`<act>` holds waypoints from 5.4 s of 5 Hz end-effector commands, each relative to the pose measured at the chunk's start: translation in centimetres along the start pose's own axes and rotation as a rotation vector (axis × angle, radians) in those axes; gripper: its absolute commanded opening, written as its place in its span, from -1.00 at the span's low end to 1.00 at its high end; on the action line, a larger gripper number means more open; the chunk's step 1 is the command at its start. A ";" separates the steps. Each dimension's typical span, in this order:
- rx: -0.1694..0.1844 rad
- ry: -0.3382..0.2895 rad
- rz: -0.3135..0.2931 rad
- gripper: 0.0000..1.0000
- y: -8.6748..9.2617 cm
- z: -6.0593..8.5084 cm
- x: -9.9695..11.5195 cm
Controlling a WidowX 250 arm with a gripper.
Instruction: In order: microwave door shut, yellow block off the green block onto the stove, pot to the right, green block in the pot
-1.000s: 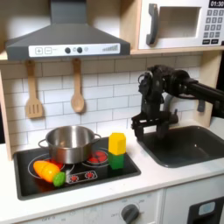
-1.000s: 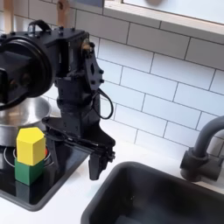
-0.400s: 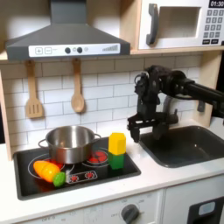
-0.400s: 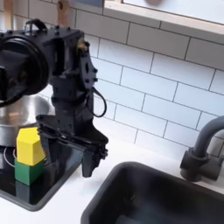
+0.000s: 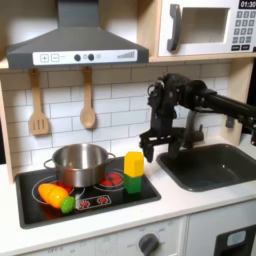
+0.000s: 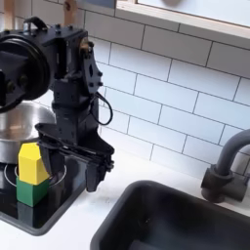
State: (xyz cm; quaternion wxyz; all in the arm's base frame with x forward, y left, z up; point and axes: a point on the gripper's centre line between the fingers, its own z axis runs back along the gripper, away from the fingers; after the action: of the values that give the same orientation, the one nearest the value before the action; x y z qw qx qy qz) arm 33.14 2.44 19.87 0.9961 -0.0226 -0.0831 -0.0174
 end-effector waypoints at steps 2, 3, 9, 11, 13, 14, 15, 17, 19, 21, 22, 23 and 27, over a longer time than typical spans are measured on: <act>0.011 0.014 0.020 1.00 1.1 -0.2 -0.1; 0.008 0.011 0.022 1.00 1.3 0.1 -0.2; 0.013 -0.016 0.074 1.00 3.4 1.6 0.5; -0.004 -0.054 0.128 1.00 4.5 2.8 1.6; 0.053 -0.063 0.134 1.00 6.2 3.4 1.7; 0.083 -0.049 0.149 1.00 7.3 3.3 1.3; 0.104 -0.042 0.146 1.00 7.9 3.2 1.2; 0.134 -0.028 0.150 1.00 8.7 2.6 1.2; 0.133 -0.030 0.161 1.00 9.1 2.0 1.8; 0.131 -0.053 0.176 1.00 9.8 1.8 3.0; 0.143 -0.049 0.177 1.00 10.2 1.2 3.2; 0.142 -0.045 0.192 1.00 10.8 1.0 3.3; 0.131 -0.037 0.217 1.00 11.9 -0.7 5.0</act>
State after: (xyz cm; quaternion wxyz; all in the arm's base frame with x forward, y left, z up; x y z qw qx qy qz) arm 38.63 14.03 19.73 0.9897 0.0320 -0.1017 0.0958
